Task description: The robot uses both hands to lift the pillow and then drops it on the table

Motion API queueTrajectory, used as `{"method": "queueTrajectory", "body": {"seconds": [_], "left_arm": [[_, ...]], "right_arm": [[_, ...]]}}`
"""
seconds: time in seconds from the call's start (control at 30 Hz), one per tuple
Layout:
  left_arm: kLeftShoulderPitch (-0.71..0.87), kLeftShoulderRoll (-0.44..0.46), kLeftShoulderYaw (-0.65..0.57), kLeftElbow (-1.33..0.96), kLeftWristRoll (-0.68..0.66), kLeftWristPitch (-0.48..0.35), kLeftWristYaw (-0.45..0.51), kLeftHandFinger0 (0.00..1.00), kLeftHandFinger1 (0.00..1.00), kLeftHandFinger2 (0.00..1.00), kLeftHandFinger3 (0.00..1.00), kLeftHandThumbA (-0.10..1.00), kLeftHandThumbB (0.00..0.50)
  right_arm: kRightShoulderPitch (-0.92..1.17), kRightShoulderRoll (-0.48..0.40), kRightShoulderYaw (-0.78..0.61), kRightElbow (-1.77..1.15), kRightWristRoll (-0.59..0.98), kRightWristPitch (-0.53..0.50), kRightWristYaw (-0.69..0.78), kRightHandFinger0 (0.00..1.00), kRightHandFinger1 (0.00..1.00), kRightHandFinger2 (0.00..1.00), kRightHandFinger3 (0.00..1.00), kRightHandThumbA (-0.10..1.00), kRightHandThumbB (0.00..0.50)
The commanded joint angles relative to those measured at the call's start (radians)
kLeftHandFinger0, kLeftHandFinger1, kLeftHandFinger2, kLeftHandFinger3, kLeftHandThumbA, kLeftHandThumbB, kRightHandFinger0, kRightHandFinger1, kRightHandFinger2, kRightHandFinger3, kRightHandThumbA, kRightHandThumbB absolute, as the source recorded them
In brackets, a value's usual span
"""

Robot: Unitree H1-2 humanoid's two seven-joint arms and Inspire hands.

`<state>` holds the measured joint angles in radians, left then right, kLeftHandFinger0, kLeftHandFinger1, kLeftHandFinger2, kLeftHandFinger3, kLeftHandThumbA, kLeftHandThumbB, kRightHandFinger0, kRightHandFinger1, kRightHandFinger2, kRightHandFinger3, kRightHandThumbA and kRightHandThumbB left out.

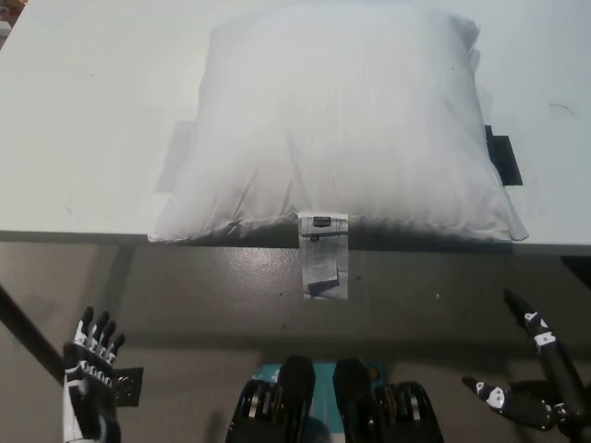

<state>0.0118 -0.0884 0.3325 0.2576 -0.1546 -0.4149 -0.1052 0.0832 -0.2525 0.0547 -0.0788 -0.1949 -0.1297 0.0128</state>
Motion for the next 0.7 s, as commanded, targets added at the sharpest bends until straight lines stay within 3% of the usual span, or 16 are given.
{"method": "queueTrajectory", "body": {"seconds": [0.0, 0.03, 0.1, 0.17, 0.27, 0.3, 0.33, 0.43, 0.47, 0.53, 0.67], "left_arm": [[-0.004, -0.005, 0.041, -0.070, -0.047, -0.055, -0.089, 1.00, 1.00, 1.00, 1.00, 1.00, 0.237], [-0.012, 0.007, 0.048, -0.123, -0.037, -0.055, -0.075, 1.00, 1.00, 1.00, 1.00, 1.00, 0.245], [-0.025, 0.023, 0.057, -0.174, 0.003, -0.055, -0.065, 1.00, 1.00, 1.00, 1.00, 1.00, 0.188], [-0.048, 0.028, 0.078, -0.207, 0.022, -0.055, -0.040, 1.00, 1.00, 1.00, 1.00, 1.00, 0.187], [-0.096, 0.051, 0.102, -0.256, 0.056, -0.055, 0.008, 1.00, 1.00, 1.00, 1.00, 1.00, 0.181], [-0.101, 0.056, 0.103, -0.262, 0.066, -0.055, 0.014, 1.00, 1.00, 1.00, 1.00, 1.00, 0.163], [-0.107, 0.061, 0.105, -0.272, 0.082, -0.055, 0.025, 1.00, 1.00, 1.00, 1.00, 1.00, 0.158], [-0.147, 0.083, 0.133, -0.327, 0.094, -0.055, 0.060, 1.00, 1.00, 1.00, 1.00, 1.00, 0.116], [-0.152, 0.089, 0.135, -0.339, 0.095, -0.055, 0.062, 1.00, 1.00, 1.00, 1.00, 1.00, 0.116], [-0.203, 0.136, 0.141, -0.365, 0.093, -0.055, 0.064, 1.00, 1.00, 1.00, 1.00, 1.00, 0.161], [-0.295, 0.217, 0.145, -0.367, 0.123, -0.055, 0.097, 1.00, 1.00, 1.00, 1.00, 1.00, 0.160]], "right_arm": [[0.010, -0.030, -0.020, -0.080, -0.088, -0.047, -0.026, 1.00, 1.00, 1.00, 1.00, 0.77, 0.267], [0.010, -0.031, -0.037, -0.114, -0.110, -0.028, -0.040, 1.00, 1.00, 1.00, 1.00, 0.78, 0.283], [0.005, -0.030, -0.060, -0.143, -0.138, -0.032, -0.060, 1.00, 1.00, 1.00, 1.00, 0.81, 0.310], [-0.006, -0.027, -0.080, -0.166, -0.128, -0.023, -0.059, 1.00, 1.00, 1.00, 1.00, 0.79, 0.330], [-0.032, -0.028, -0.122, -0.203, -0.106, -0.048, -0.070, 1.00, 1.00, 1.00, 1.00, 0.75, 0.327], [-0.032, -0.027, -0.125, -0.205, -0.107, -0.048, -0.068, 1.00, 1.00, 1.00, 1.00, 0.82, 0.314], [-0.040, -0.027, -0.141, -0.217, -0.100, -0.050, -0.069, 1.00, 1.00, 1.00, 1.00, 0.75, 0.333], [-0.078, -0.033, -0.188, -0.261, -0.059, -0.027, -0.067, 1.00, 1.00, 1.00, 1.00, 0.75, 0.360], [-0.086, -0.032, -0.199, -0.269, -0.061, -0.024, -0.068, 1.00, 1.00, 1.00, 1.00, 0.75, 0.360], [-0.136, -0.045, -0.235, -0.288, -0.059, -0.004, -0.070, 1.00, 1.00, 1.00, 1.00, 0.83, 0.382], [-0.225, -0.059, -0.271, -0.320, -0.036, 0.085, -0.044, 1.00, 1.00, 1.00, 1.00, 0.96, 0.440]]}}
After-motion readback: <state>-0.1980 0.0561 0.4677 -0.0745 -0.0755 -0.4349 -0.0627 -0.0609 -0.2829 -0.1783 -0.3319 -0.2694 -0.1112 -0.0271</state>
